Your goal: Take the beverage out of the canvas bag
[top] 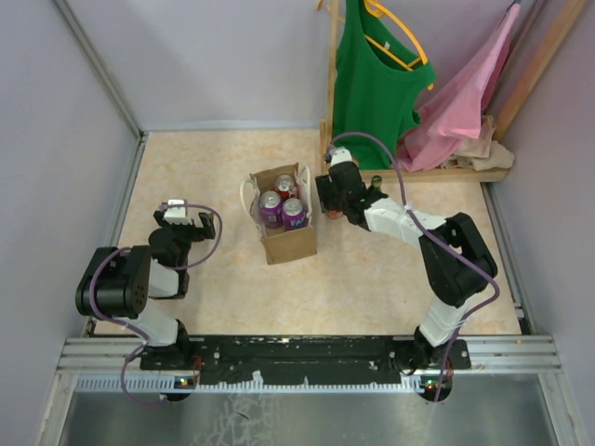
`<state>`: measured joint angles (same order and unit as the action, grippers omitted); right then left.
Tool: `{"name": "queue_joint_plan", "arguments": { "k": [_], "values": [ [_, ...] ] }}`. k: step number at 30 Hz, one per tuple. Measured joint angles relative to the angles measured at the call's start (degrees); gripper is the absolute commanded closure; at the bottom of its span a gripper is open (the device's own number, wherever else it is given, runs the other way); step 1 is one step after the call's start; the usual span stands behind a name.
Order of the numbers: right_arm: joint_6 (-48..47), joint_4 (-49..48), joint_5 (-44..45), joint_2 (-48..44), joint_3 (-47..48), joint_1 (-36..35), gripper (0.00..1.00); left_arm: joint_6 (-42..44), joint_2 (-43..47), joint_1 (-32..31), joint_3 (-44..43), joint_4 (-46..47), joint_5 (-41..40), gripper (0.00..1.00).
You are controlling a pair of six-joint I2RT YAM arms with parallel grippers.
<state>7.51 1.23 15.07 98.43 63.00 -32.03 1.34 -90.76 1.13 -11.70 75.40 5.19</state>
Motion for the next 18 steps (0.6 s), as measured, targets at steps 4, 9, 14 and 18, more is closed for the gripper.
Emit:
{"name": "queue_joint_plan", "arguments": {
  "k": [4, 9, 14, 18],
  "values": [
    [0.17, -0.24, 0.04, 0.02, 0.0, 0.0, 0.17, 0.0, 0.0, 0.0, 0.0, 0.0, -0.02, 0.0],
    [-0.46, -1.22, 0.28, 0.02, 0.13, 0.02, 0.13, 0.0, 0.0, 0.0, 0.0, 0.0, 0.0, 0.0],
    [-1.84, -0.59, 1.25, 0.02, 3.23, 0.02, 0.13, 0.0, 0.02, 0.0, 0.0, 0.0, 0.0, 0.0],
    [-2.43, -0.57, 2.49, -2.08, 6.03, -0.04, 0.13, 0.0, 0.0, 0.0, 0.0, 0.0, -0.02, 0.0]
  ]
}}
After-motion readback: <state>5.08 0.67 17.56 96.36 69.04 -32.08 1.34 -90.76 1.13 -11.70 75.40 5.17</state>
